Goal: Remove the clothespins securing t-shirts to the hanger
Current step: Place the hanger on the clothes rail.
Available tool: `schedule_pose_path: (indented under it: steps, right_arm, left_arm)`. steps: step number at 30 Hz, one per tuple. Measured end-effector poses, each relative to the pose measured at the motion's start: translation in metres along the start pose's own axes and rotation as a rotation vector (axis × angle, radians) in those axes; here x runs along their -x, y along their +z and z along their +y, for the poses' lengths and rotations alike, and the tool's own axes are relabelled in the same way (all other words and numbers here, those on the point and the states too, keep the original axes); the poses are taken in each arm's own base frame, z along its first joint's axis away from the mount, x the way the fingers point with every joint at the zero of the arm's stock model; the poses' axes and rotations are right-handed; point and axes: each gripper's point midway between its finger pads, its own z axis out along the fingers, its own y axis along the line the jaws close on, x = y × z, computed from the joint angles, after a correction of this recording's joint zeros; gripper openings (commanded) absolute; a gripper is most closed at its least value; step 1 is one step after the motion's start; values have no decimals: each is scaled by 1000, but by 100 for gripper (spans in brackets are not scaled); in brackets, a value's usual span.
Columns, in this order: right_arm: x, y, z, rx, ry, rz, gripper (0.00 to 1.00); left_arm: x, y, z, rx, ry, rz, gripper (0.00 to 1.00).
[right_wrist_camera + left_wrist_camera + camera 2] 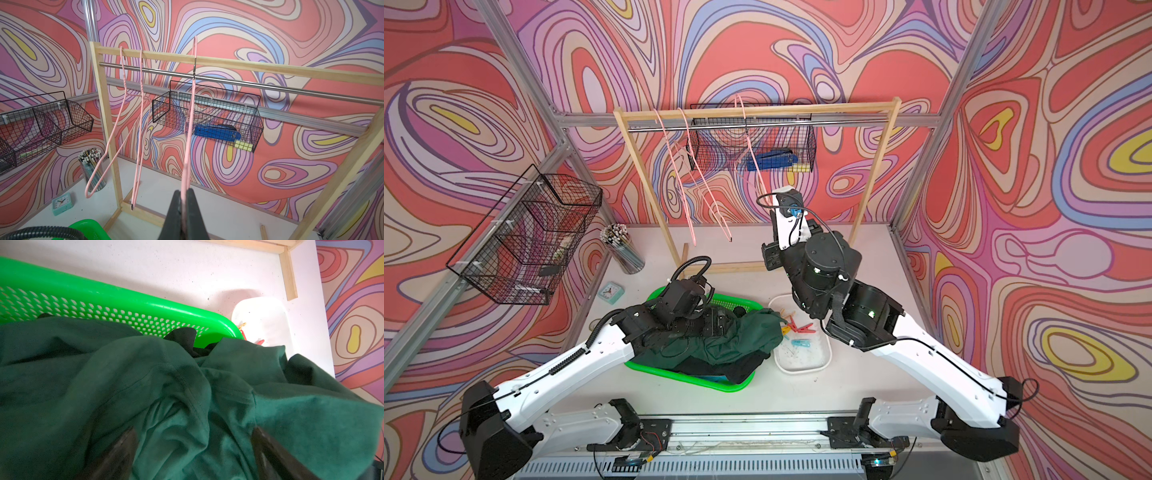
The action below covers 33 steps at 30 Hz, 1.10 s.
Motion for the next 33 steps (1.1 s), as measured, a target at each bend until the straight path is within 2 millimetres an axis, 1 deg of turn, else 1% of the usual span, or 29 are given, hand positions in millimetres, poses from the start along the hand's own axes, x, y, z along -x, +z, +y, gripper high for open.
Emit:
schedule_pose_path:
  steps: [5, 11, 12, 14, 16, 18, 21, 24, 27, 31, 33]
  right_arm:
    - [-17, 4, 4, -8, -25, 34, 0]
    - [-21, 6, 5, -11, -22, 30, 0]
    - [-22, 6, 5, -11, -22, 31, 3]
    - [-25, 6, 6, -11, -20, 31, 10]
    - [-28, 5, 5, -14, -12, 28, 21]
    - [-34, 2, 4, -17, -16, 33, 27]
    - [-44, -1, 2, -16, -18, 43, 45]
    - [-51, -3, 1, -18, -22, 49, 62]
    - [-56, -6, -1, -22, -23, 52, 71]
    - [-61, -11, -5, -24, -20, 53, 84]
    - [-63, -14, -8, -26, -15, 52, 97]
  left_arm:
    - [6, -9, 0, -1, 23, -41, 91]
    - [12, -21, 4, 9, 35, -86, 94]
    - [13, -23, 4, 11, 38, -94, 95]
    - [15, -26, 7, 21, 44, -109, 97]
    - [16, -28, 10, 39, 52, -118, 98]
    - [16, -29, 15, 62, 61, -121, 100]
    - [17, -31, 25, 104, 73, -131, 100]
    - [24, -37, 33, 137, 71, -165, 100]
    - [32, -45, 45, 163, 39, -205, 100]
    - [37, -51, 66, 204, -8, -236, 100]
    - [38, -54, 74, 222, -27, -243, 100]
